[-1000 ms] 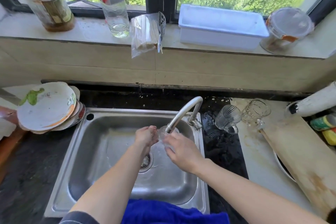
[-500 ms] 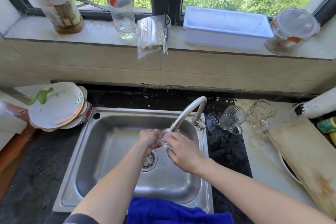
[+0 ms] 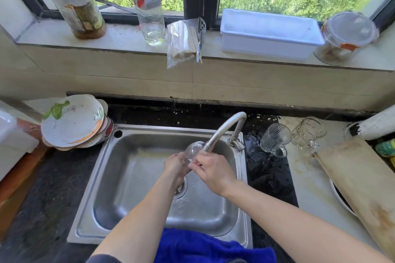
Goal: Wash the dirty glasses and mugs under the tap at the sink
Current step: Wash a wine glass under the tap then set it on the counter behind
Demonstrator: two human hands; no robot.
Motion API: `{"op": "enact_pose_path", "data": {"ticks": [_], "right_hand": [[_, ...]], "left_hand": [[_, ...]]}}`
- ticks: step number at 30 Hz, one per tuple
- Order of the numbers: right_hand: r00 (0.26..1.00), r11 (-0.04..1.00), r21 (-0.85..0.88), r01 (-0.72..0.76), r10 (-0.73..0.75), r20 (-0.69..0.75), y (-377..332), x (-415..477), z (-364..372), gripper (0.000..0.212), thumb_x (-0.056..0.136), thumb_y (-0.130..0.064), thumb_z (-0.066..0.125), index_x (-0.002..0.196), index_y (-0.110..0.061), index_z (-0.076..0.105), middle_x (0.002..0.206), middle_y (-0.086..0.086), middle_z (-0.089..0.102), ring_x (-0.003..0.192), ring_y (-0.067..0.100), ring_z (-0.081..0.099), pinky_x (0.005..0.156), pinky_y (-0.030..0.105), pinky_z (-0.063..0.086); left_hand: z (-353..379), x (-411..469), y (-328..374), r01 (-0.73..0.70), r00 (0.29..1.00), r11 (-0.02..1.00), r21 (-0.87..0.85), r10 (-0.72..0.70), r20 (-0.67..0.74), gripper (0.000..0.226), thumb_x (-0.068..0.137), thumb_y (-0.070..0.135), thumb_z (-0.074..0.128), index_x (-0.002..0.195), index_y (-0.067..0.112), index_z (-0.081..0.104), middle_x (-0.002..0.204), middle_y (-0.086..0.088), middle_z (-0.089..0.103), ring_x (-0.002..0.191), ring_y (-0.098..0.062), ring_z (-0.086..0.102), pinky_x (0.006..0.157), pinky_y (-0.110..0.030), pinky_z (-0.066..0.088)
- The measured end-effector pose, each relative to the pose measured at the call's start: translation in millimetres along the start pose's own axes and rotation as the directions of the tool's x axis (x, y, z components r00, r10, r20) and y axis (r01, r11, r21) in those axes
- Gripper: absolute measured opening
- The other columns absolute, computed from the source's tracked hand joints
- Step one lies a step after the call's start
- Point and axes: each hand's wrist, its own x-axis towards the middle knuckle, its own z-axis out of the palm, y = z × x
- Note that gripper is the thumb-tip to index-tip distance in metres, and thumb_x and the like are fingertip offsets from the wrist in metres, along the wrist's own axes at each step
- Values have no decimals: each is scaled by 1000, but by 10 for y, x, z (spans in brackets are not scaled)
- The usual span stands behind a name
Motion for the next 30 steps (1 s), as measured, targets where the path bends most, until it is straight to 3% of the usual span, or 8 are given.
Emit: {"op": "enact_pose_path", "data": {"ticks": [5,9,12,17,20,23,27,30], "right_hand": [[964,953,-171,249,-227,141,106,-197,-35,30,96,-25,52,123,-13,59,126,4,60,108,26,57,83,42,52],[967,943,-238,234,-201,154,95,-92,-26,28,97,-21,48,120,-8,58,129,3,51,115,26,49,76,43,51],[937,901,-261,346,-317,146,217,-178,-76,26,92,-16,55,117,-11,63,117,3,60,106,25,56,70,41,55],[950,906,-303,297,-249,187,154,-89,-42,30,92,-13,54,120,-7,57,129,5,50,115,26,47,72,44,52],[928,880,-301,367,-325,181,262,-119,-116,24,90,-15,58,113,-9,63,121,4,59,114,26,52,77,42,54],[960,927,-264,268,-232,158,296,-86,-163,25,97,-29,54,112,-10,61,120,0,59,116,21,50,83,41,52],[996,984,-157,82,-75,46,169,2,-103,29,95,-41,55,94,-13,64,96,1,68,93,22,60,76,39,47],[998,997,-75,-34,30,-51,49,-6,-13,30,93,-43,57,88,-16,67,90,1,69,84,23,62,73,39,46]], "left_hand": [[-188,120,47,-27,998,997,71,31,-52,12,88,13,65,89,1,64,75,-16,62,57,-22,56,48,-26,45],[-134,59,-22,-19,1000,972,234,19,4,15,87,18,66,75,8,64,55,-8,52,31,-11,38,40,-16,24],[-281,94,13,30,998,959,282,-15,-55,15,86,17,66,74,9,65,48,-2,55,33,-12,41,41,-16,22],[-173,-15,-9,87,995,916,390,-103,19,12,75,-1,60,84,4,64,52,-11,58,39,-15,54,42,-15,21],[-248,-6,29,116,990,880,460,-141,19,4,81,7,60,81,6,63,61,-12,62,47,-18,58,38,-12,20],[-285,-40,28,138,981,824,549,-192,42,22,86,16,59,65,8,58,55,-11,60,35,-15,47,36,-13,21],[-243,-69,-115,199,959,973,120,-219,179,23,95,25,54,85,5,61,72,-14,63,57,-22,61,50,-27,54],[-158,-43,-212,124,986,981,-152,-105,130,14,97,7,47,90,1,58,87,-20,62,63,-23,64,46,-26,54]]}}
